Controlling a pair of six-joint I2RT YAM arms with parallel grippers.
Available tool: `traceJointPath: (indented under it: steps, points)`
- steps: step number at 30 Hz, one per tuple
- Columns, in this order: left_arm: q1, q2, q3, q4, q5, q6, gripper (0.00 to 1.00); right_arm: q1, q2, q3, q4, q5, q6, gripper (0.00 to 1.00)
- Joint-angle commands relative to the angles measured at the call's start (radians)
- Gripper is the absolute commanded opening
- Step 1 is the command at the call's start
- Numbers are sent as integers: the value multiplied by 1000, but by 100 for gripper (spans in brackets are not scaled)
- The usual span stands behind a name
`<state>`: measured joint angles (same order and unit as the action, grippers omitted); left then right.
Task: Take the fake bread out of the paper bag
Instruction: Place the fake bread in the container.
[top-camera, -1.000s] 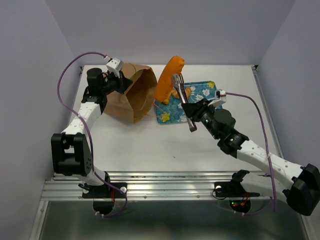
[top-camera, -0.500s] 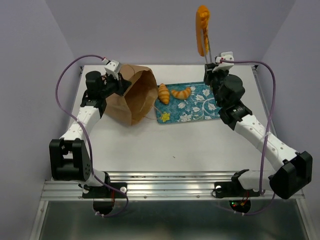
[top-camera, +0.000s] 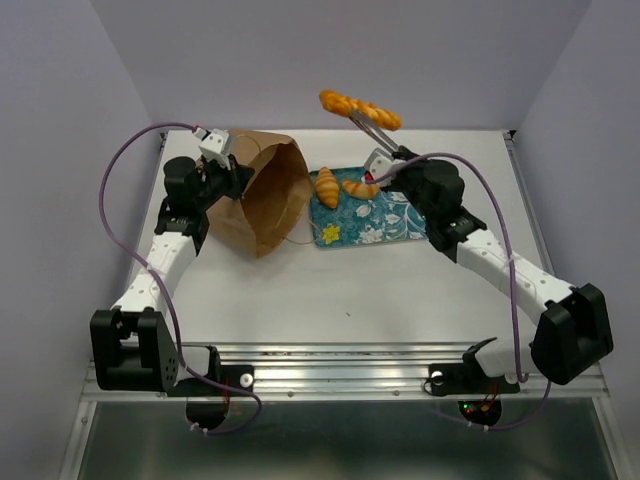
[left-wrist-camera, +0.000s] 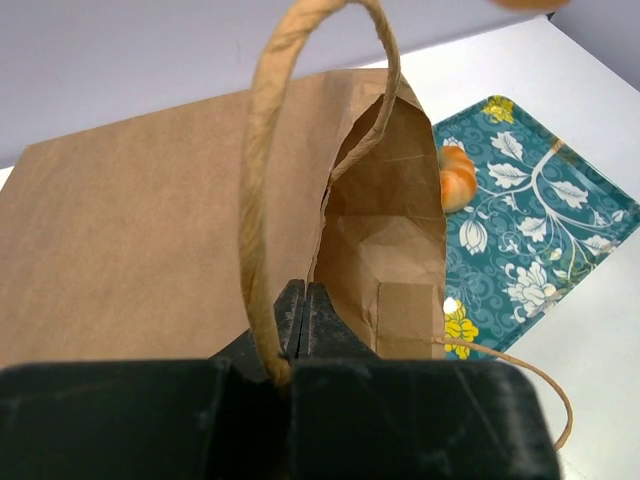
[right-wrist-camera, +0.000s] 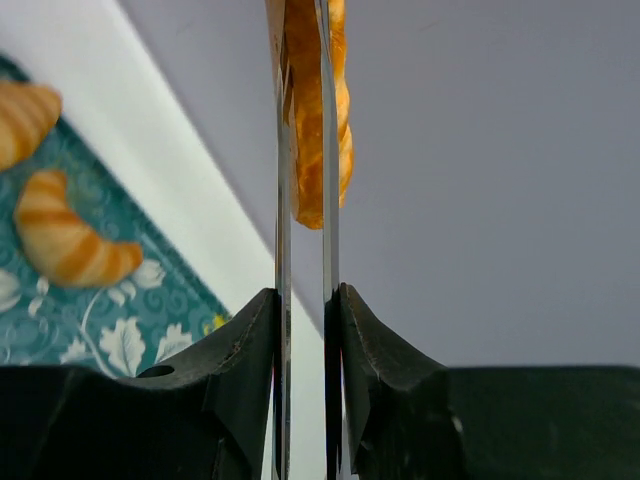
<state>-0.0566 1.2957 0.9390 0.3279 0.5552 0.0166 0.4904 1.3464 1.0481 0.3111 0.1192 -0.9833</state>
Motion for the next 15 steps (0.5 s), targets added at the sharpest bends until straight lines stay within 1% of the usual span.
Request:
traceJointPath:
  steps: [1,4,9,11,15]
  points:
    - [4,-67,-29,66,-38,-10,0,-4,-70,-69,19,-36,-205,1]
    - [4,-85,-57,68,-55,-10,0,-4,-110,-121,-69,-47,-253,1]
    - [3,-107,-81,69,-69,-38,0,-4,-151,-204,-127,2,-321,1]
    - [3,-113,-83,69,-72,-37,0,-4,-176,-217,-153,8,-327,1]
    - [3,-119,-86,69,-74,-32,0,-4,-207,-234,-262,28,-350,1]
